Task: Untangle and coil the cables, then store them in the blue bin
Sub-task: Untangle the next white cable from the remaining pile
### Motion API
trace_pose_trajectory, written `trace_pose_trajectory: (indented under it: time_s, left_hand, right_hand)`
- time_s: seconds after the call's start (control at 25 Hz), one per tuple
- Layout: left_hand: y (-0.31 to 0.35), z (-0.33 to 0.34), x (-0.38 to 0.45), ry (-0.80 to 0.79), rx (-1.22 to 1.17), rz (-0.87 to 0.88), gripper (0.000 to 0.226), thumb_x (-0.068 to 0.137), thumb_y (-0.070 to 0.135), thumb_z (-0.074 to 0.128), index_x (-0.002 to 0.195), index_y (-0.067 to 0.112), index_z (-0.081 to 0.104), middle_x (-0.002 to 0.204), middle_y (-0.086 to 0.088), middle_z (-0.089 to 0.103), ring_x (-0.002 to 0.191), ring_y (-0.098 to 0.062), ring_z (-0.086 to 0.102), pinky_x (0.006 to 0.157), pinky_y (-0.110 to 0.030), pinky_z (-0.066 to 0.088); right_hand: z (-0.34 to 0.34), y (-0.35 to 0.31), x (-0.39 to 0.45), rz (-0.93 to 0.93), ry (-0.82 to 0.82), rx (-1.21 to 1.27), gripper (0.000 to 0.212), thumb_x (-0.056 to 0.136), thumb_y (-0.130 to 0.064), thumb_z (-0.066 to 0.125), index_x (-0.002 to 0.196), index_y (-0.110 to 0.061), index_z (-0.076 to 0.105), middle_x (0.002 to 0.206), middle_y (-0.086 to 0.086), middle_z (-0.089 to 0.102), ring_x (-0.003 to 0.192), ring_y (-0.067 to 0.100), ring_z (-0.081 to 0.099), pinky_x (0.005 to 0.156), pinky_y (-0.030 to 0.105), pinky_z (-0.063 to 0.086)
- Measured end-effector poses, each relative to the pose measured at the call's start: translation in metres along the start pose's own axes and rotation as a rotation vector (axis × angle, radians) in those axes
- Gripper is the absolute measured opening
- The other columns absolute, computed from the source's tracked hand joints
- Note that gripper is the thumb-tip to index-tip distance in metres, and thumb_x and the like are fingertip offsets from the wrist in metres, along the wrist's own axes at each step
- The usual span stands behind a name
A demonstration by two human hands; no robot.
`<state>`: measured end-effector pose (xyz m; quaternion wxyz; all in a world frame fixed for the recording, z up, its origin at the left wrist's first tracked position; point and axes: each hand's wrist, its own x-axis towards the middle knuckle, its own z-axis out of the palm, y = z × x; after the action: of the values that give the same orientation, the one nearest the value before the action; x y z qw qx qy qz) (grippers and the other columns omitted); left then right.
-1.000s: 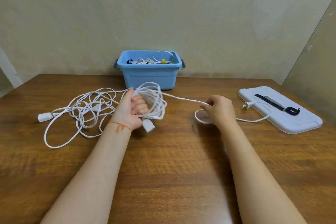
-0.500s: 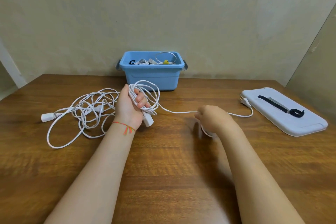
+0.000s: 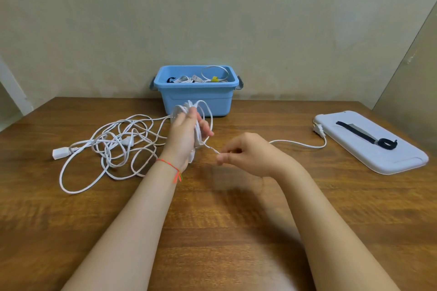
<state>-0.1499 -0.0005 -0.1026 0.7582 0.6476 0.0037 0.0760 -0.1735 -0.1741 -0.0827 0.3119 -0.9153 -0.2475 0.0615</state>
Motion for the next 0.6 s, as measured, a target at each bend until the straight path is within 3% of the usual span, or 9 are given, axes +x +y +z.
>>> trace_pose_trajectory:
  time_s: [0.08, 0.24, 0.36, 0.48, 0.6]
  left_hand:
    - [-0.003, 0.006, -0.005, -0.079, 0.235, 0.035, 0.034, 0.107, 0.039, 0.037, 0.089, 0.016, 0.054, 0.068, 0.001, 0.062, 0.067, -0.015, 0.060, 0.072, -0.033, 0.052]
    - [-0.003, 0.015, -0.014, -0.328, 0.130, -0.070, 0.031, 0.107, 0.030, 0.040, 0.087, 0.012, 0.055, 0.058, -0.005, 0.049, 0.049, -0.017, 0.045, 0.051, -0.029, 0.035]
    - [-0.003, 0.012, -0.013, -0.524, 0.127, -0.168, 0.035, 0.105, 0.034, 0.039, 0.082, 0.010, 0.048, 0.056, -0.006, 0.040, 0.044, -0.018, 0.036, 0.048, -0.028, 0.029]
    - [-0.002, 0.009, -0.014, -0.643, 0.035, -0.350, 0.041, 0.097, 0.048, 0.044, 0.076, 0.013, 0.047, 0.052, -0.001, 0.034, 0.041, -0.012, 0.029, 0.044, -0.023, 0.021]
    - [0.001, 0.007, -0.016, -0.685, -0.034, -0.343, 0.040, 0.092, 0.045, 0.056, 0.066, 0.018, 0.043, 0.047, 0.005, 0.025, 0.035, -0.006, 0.022, 0.041, -0.021, 0.013]
  right_hand:
    - [-0.005, -0.007, -0.005, -0.128, 0.003, 0.242, 0.018, 0.095, -0.029, 0.065, 0.083, -0.022, 0.076, 0.051, -0.016, 0.050, 0.052, 0.004, 0.040, 0.054, 0.017, 0.033]
    - [-0.015, -0.001, -0.007, -0.168, 0.182, 0.533, 0.023, 0.097, -0.018, 0.061, 0.088, 0.001, 0.072, 0.061, -0.012, 0.061, 0.048, 0.001, 0.042, 0.051, 0.011, 0.033]
    - [-0.024, 0.017, -0.005, -0.047, 0.301, 0.684, 0.009, 0.093, -0.013, 0.066, 0.086, -0.011, 0.072, 0.059, -0.010, 0.053, 0.049, 0.006, 0.037, 0.049, 0.019, 0.030]
    - [-0.028, 0.031, -0.004, 0.005, 0.324, 0.726, 0.014, 0.091, -0.004, 0.064, 0.090, -0.015, 0.073, 0.061, -0.005, 0.048, 0.049, 0.009, 0.032, 0.046, 0.021, 0.028]
    - [-0.021, 0.032, 0.000, 0.073, 0.421, 0.671, 0.005, 0.090, -0.018, 0.071, 0.089, -0.013, 0.072, 0.056, -0.008, 0.048, 0.045, 0.007, 0.034, 0.046, 0.024, 0.028]
